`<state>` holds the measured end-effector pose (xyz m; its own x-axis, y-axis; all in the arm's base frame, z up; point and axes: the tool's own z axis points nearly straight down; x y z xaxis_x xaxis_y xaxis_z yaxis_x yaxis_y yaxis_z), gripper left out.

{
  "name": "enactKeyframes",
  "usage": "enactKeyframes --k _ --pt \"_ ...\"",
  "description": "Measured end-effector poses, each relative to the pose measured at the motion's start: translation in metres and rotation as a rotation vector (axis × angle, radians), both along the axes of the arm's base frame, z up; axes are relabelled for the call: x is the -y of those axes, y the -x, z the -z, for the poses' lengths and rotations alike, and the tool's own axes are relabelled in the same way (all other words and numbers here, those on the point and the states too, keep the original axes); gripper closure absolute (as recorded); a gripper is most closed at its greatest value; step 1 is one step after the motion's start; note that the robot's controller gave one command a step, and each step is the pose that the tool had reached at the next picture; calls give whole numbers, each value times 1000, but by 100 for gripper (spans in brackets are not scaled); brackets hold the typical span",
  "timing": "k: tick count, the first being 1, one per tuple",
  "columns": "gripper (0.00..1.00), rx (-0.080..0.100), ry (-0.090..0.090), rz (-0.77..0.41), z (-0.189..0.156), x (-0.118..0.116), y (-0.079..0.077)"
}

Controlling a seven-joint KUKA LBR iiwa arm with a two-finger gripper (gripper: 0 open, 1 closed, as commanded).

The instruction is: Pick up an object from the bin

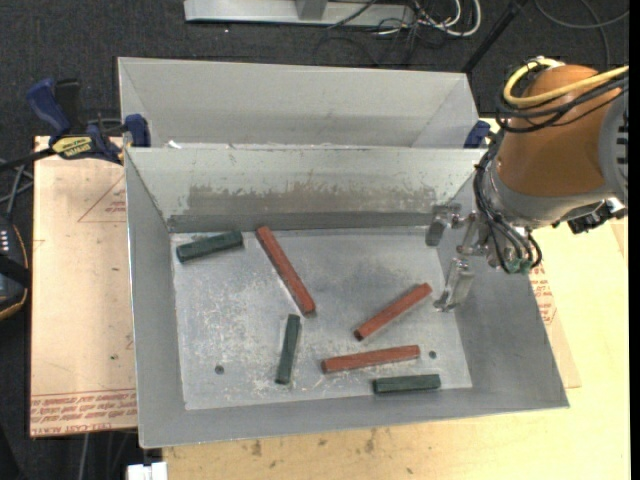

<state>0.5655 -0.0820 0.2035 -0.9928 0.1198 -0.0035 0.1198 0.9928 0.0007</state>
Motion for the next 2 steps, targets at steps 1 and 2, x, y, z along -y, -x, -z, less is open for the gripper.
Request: enactKeyframes --k 1,2 --pt "0 0 0 0 0 0 0" --pt "0 6 2 -54 11 -2 4"
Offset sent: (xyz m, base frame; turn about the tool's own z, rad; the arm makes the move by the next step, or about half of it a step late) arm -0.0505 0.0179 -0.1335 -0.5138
